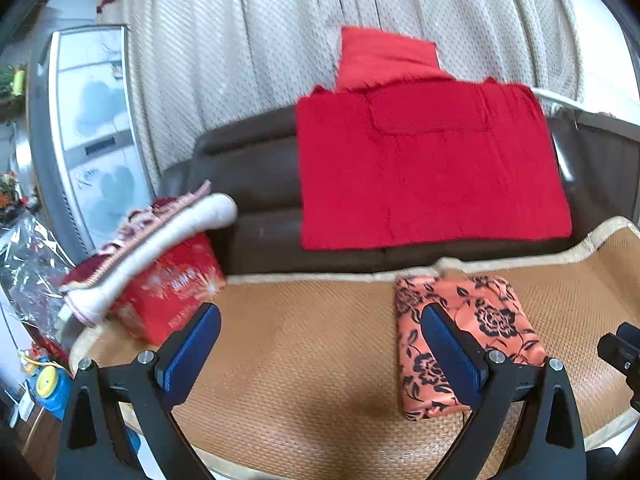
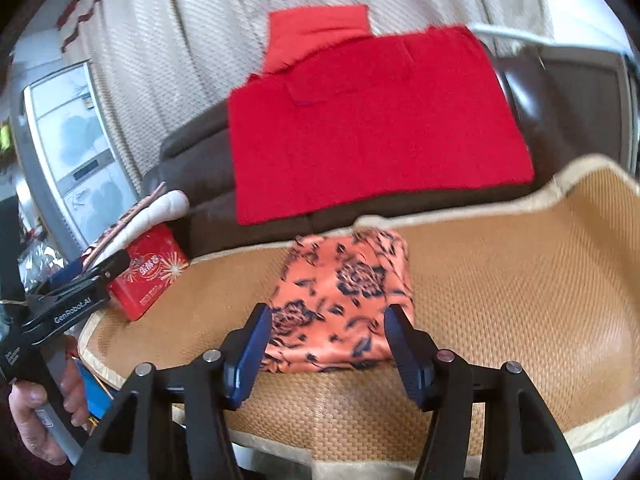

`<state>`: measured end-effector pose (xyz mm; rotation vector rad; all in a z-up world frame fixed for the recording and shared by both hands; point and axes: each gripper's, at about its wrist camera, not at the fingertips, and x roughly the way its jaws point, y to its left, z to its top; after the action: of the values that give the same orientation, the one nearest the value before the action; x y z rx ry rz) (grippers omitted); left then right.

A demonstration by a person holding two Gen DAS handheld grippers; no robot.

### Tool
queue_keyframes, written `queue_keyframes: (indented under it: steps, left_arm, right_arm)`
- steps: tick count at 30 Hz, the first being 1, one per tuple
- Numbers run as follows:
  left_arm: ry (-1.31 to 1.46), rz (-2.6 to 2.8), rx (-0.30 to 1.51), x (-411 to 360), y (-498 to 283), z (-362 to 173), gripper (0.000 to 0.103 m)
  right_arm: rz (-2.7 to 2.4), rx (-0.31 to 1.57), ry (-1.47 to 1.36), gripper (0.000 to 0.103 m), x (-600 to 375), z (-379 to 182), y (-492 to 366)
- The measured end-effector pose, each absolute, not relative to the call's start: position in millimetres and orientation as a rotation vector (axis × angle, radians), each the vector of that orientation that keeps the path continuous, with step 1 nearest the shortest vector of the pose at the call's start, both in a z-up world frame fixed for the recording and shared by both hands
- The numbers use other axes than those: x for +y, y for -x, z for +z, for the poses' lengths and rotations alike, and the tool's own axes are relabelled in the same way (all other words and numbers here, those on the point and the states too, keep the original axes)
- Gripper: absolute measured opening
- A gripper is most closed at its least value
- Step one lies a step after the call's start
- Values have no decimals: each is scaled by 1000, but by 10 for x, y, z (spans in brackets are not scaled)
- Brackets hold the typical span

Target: Fold small clothes

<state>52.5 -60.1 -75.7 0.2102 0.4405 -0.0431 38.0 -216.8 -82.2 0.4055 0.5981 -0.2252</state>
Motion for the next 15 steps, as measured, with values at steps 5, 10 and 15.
queue_keyframes:
  steps: [5,10,15]
  left_arm:
    - [-211,-42,398,-549,-421,-644,100]
    - [-189,-55,379,-503,-310,-546,100]
    - [-183,-62,358,-493,-218,-448,100]
  right_arm:
    - [-197,559,-371,63,-1982,-580,-376]
    - [-199,525,-358,63,-1923,-435,-308]
    - [-199,500,-360,63,-1915,-334,-231]
